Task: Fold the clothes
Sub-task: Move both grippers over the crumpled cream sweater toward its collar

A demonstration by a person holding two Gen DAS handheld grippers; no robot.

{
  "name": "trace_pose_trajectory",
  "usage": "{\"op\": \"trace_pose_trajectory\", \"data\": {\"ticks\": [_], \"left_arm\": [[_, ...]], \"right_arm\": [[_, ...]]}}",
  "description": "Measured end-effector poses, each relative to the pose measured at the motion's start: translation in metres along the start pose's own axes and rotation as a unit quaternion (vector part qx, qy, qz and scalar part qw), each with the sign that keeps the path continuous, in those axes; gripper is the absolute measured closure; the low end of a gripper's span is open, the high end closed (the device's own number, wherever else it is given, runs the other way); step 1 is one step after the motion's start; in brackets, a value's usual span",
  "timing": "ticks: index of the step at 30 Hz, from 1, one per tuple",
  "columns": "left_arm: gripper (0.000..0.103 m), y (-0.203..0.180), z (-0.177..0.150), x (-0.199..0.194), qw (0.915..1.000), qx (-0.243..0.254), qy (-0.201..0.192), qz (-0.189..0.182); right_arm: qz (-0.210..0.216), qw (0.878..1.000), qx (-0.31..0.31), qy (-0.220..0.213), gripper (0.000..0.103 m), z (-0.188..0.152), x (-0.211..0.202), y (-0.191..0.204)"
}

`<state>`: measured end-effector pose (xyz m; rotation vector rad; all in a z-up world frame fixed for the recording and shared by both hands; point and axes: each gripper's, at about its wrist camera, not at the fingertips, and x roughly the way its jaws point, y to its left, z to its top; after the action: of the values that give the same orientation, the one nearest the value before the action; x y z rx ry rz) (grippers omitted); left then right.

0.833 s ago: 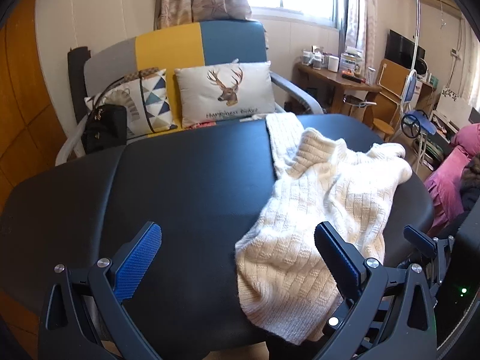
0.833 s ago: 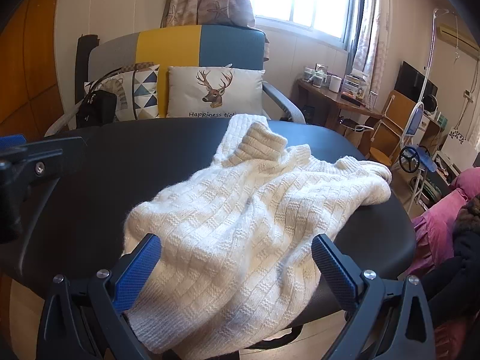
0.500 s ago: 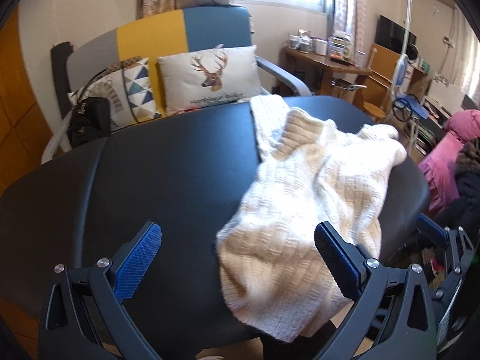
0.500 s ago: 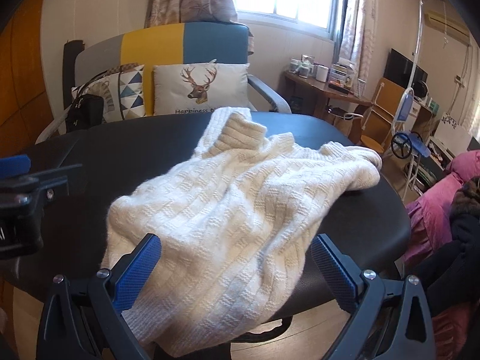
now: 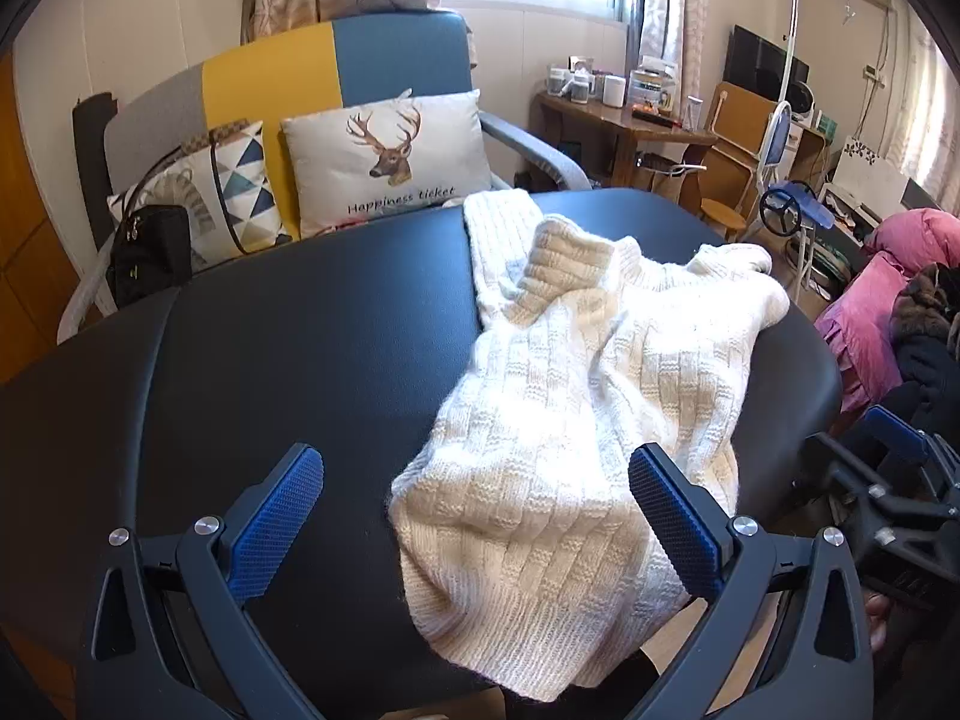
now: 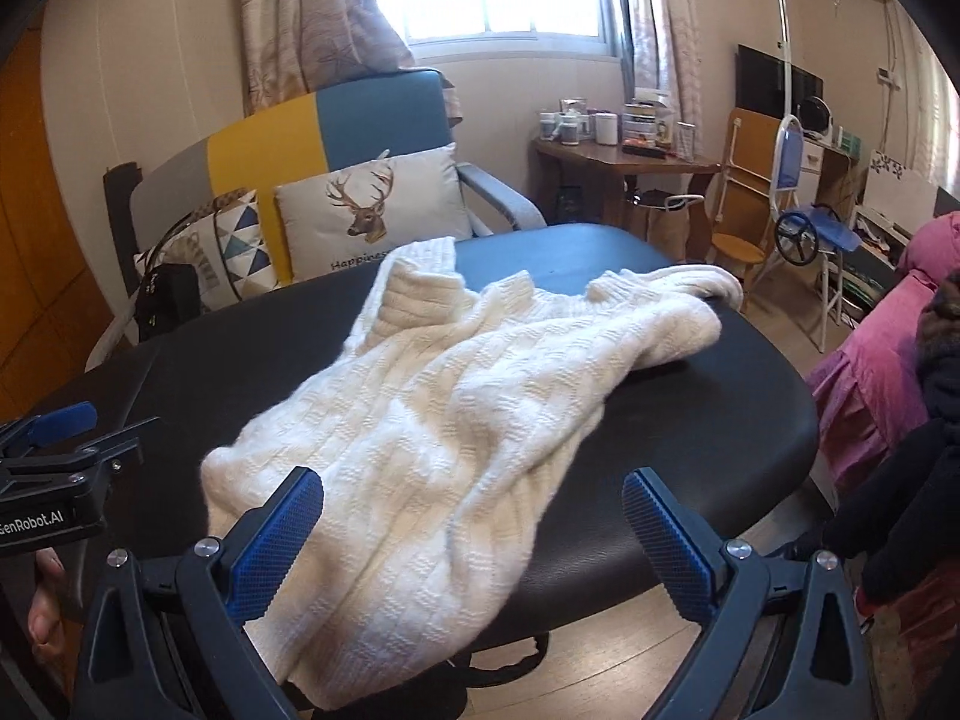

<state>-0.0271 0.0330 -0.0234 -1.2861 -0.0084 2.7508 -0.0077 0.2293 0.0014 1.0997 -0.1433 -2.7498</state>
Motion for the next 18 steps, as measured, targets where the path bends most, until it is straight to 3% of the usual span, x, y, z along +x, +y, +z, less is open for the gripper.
{"op": "trace_pose_trajectory", "data": {"ticks": [2,7,10,14,18], "left_arm": [[0.0,0.011,-0.001,0.008,0.9992,-0.03,0.02,-0.016],[0.0,0.037,-0.01,0.017,0.998,-0.055,0.033,0.003],[0.0,0.047,-0.01,0.002,0.9987,-0.03,-0.002,0.042],[0.0,0.063,-0.007,-0.024,0.9979,-0.032,-0.043,0.036],[0.0,0.083,-0.006,-0.03,0.9972,-0.068,-0.032,0.003]], "right_arm": [[0.015,1.0,0.018,0.004,0.0,0.003,-0.002,-0.01],[0.073,0.992,0.095,0.05,0.0,0.008,0.013,-0.043],[0.103,0.98,0.153,0.07,0.0,0.013,0.029,-0.066],[0.089,0.977,0.177,0.083,0.0,0.02,0.054,-0.081],[0.082,0.972,0.198,0.093,0.0,0.027,0.077,-0.096]]}}
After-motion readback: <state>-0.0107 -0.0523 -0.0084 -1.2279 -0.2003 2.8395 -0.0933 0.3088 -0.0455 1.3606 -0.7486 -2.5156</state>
